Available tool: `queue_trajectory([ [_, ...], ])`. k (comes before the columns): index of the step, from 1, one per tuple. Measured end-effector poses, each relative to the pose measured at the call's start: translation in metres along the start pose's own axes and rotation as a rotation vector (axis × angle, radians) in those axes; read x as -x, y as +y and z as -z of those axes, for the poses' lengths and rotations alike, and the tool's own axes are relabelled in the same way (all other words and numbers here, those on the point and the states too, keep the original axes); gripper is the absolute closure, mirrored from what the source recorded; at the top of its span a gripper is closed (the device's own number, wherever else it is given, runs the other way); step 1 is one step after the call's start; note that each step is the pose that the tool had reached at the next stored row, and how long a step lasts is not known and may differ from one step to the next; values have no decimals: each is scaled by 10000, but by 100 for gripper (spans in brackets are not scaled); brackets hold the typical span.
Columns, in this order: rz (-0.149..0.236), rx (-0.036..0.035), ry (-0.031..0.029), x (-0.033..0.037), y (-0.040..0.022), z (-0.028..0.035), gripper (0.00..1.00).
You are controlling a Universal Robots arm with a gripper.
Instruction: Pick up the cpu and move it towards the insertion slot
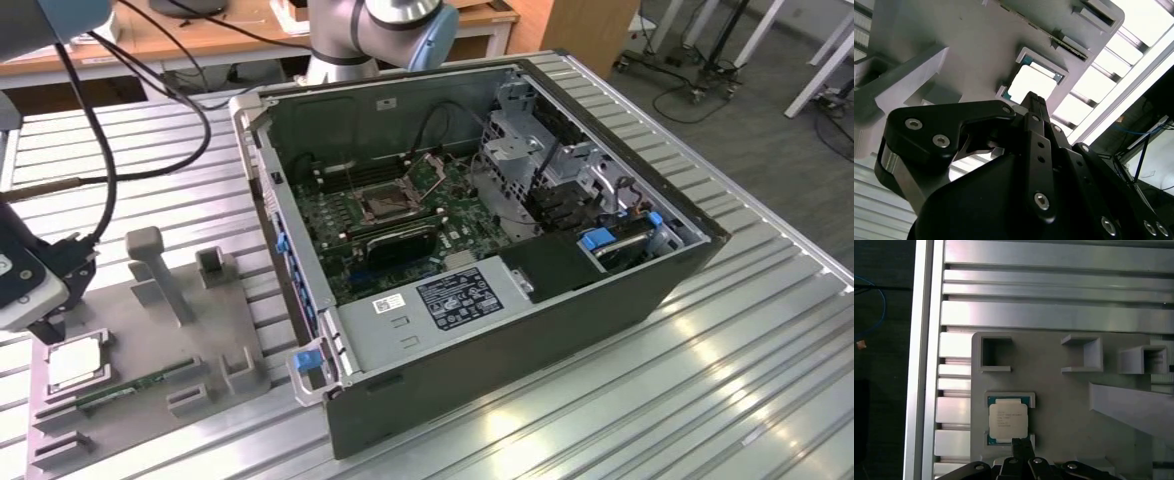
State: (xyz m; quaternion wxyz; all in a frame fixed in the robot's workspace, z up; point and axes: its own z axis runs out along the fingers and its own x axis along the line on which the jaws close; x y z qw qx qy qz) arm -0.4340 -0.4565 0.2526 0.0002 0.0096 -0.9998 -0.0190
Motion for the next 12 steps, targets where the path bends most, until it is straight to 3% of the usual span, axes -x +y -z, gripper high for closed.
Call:
queue_trajectory([
  [12, -1, -1, 2, -30, -21, -216, 89],
])
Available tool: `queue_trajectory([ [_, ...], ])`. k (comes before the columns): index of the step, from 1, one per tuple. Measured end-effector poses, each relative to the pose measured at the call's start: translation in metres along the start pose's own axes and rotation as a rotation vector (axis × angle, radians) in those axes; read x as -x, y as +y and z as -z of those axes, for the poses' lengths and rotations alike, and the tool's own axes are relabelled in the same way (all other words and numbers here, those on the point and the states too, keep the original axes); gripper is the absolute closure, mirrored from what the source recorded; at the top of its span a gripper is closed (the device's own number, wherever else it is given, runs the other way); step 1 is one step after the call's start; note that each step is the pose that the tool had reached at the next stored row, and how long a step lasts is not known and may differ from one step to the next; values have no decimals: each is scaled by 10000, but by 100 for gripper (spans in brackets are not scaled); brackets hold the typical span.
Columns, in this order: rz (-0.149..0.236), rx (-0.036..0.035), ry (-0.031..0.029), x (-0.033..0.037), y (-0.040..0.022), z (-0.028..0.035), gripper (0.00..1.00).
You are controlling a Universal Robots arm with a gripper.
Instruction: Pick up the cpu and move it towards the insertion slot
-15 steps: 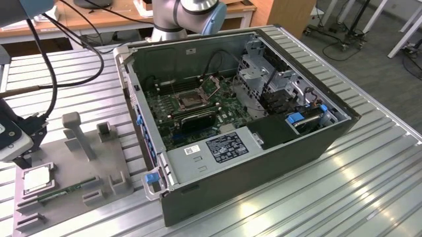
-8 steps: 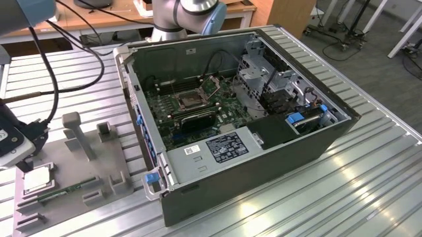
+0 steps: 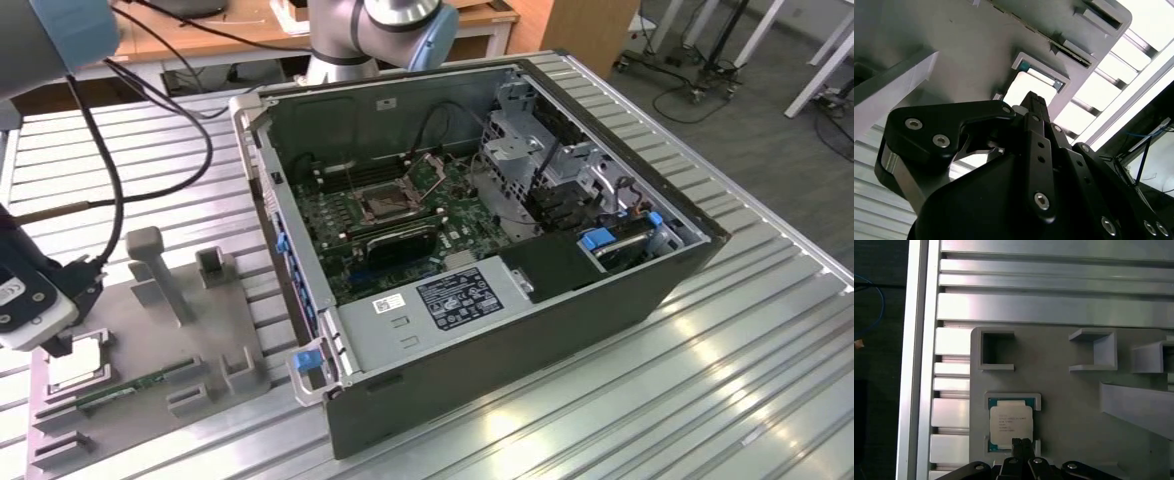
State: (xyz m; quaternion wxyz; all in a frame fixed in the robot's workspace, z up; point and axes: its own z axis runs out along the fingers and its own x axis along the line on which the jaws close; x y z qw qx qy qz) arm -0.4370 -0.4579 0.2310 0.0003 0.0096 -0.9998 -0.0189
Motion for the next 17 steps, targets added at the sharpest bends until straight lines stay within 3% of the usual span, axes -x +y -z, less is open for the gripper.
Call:
queue_trajectory([
  [5, 0, 1, 0, -4, -3, -86, 89],
  [17, -8, -2, -1, -36, -2, -178, 89],
])
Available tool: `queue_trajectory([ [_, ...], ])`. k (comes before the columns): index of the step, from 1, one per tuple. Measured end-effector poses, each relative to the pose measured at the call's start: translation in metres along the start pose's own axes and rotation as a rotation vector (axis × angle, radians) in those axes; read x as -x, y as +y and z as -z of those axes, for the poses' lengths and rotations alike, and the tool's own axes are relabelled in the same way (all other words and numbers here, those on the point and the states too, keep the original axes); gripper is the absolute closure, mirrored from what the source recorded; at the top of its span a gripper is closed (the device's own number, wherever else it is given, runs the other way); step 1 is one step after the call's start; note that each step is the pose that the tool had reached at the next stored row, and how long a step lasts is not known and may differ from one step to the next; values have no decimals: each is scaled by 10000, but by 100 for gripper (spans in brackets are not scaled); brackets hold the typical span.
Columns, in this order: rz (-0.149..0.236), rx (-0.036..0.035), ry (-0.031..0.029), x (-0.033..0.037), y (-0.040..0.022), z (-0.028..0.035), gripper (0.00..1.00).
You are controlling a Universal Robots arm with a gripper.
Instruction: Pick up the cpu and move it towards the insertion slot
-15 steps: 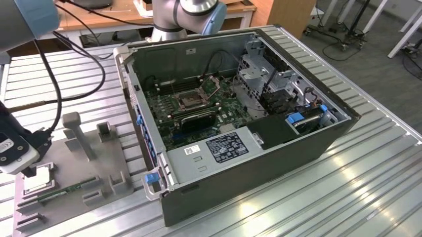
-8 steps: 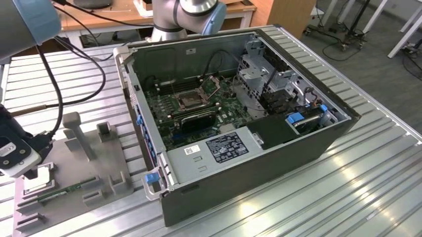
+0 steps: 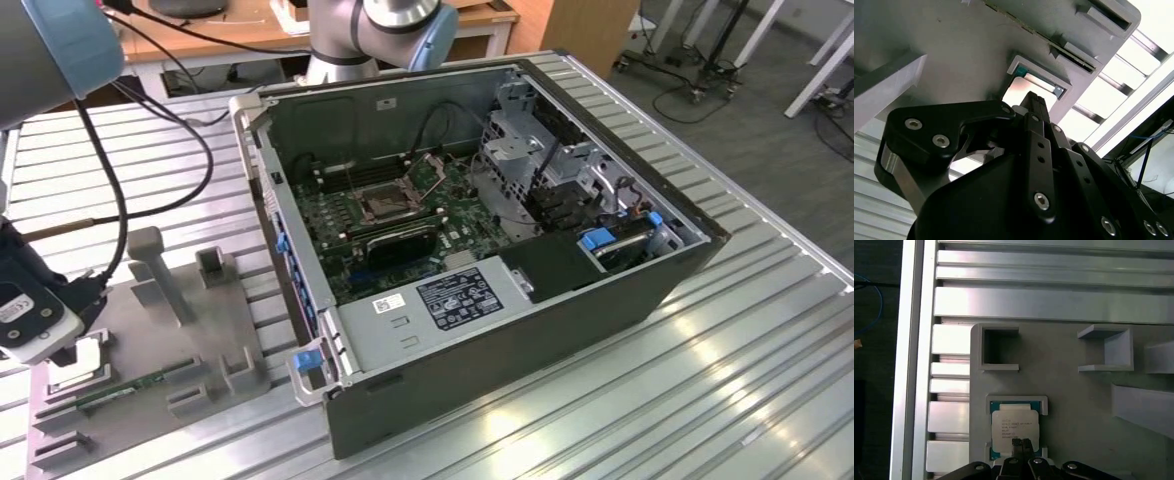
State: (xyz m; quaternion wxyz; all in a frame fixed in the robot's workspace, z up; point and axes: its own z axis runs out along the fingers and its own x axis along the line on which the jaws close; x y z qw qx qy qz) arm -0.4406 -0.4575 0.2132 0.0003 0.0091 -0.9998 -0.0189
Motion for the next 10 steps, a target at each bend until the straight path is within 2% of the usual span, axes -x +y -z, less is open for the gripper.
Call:
queue_trajectory([
  [10, -2, 0, 0, -32, 29, -40, 89],
])
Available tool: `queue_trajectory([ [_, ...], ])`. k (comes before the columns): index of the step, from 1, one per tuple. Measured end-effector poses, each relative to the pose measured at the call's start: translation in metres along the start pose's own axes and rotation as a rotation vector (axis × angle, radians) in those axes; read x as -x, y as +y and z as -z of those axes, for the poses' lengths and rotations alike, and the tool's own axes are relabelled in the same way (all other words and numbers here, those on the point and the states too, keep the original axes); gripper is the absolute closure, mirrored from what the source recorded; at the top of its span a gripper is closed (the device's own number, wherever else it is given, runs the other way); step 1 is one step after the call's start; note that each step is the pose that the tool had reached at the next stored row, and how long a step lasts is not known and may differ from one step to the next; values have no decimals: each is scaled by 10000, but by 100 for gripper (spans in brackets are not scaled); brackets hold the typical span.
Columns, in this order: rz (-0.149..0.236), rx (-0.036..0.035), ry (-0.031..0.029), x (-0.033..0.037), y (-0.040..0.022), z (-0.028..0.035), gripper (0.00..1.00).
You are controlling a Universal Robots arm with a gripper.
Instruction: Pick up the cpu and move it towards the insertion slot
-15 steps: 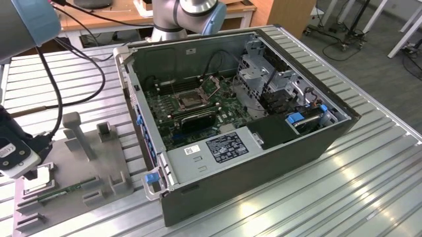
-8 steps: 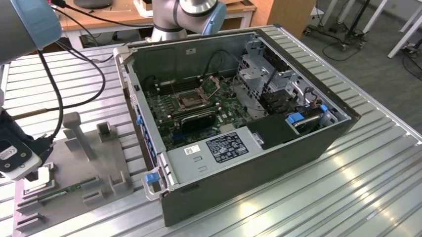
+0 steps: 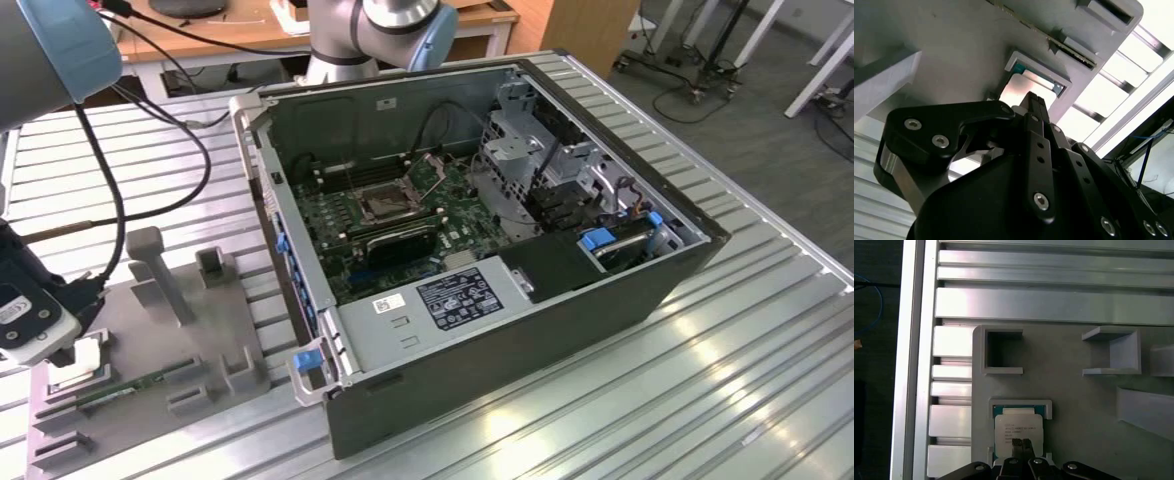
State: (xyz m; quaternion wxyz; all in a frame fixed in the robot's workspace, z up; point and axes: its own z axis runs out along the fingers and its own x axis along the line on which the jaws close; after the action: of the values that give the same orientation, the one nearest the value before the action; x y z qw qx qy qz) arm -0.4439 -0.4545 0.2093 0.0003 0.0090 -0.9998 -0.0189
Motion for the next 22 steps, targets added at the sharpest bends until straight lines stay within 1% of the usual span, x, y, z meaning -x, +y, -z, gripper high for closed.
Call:
queue_trajectory([
  [4, 0, 0, -1, -4, 30, -9, 89],
  [13, 1, -1, 1, -4, 32, -10, 89],
  [15, 0, -1, 1, -4, 32, -10, 76],
  [16, 0, -1, 1, -4, 32, -10, 76],
  [18, 0, -1, 1, -4, 33, -11, 65],
  [19, 0, -1, 1, -4, 33, -11, 65],
  [21, 0, -1, 1, -4, 33, -11, 53],
  [22, 1, -1, 1, -3, 33, -11, 53],
])
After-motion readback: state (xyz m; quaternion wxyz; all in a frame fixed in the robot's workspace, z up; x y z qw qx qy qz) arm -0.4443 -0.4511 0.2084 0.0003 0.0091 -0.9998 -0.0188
